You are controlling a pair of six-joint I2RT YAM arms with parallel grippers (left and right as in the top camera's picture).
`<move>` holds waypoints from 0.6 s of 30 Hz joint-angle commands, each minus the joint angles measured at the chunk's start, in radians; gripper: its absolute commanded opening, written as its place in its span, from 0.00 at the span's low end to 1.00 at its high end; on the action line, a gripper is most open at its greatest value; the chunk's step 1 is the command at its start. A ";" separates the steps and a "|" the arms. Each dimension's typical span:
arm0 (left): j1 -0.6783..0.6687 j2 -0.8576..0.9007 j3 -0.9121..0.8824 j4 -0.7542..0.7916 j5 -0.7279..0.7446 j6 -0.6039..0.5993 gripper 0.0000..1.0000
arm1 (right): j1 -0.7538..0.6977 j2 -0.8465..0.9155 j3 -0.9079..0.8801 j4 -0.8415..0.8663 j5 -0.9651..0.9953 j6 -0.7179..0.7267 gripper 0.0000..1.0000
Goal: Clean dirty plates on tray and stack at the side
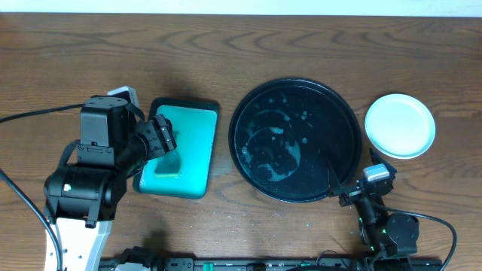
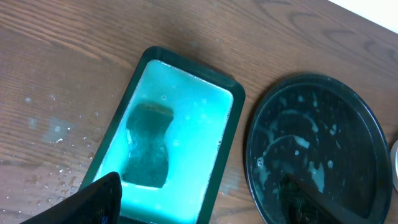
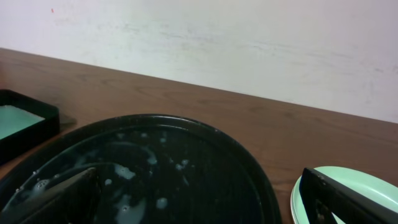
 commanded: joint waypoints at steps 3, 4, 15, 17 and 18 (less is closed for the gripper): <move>0.001 -0.001 0.013 -0.003 -0.005 0.010 0.80 | 0.005 -0.006 -0.002 -0.004 0.010 -0.002 0.99; 0.000 -0.006 0.009 -0.004 -0.005 0.010 0.80 | 0.005 -0.006 -0.002 -0.004 0.010 -0.002 0.99; 0.031 -0.474 -0.476 0.658 -0.084 0.174 0.80 | 0.005 -0.006 -0.002 -0.004 0.010 -0.002 0.99; 0.054 -0.565 -0.570 0.734 -0.085 0.174 0.80 | 0.005 -0.006 -0.002 -0.004 0.010 -0.002 0.99; 0.067 -0.611 -0.613 0.765 -0.084 0.174 0.80 | 0.005 -0.006 -0.002 -0.004 0.010 -0.002 0.99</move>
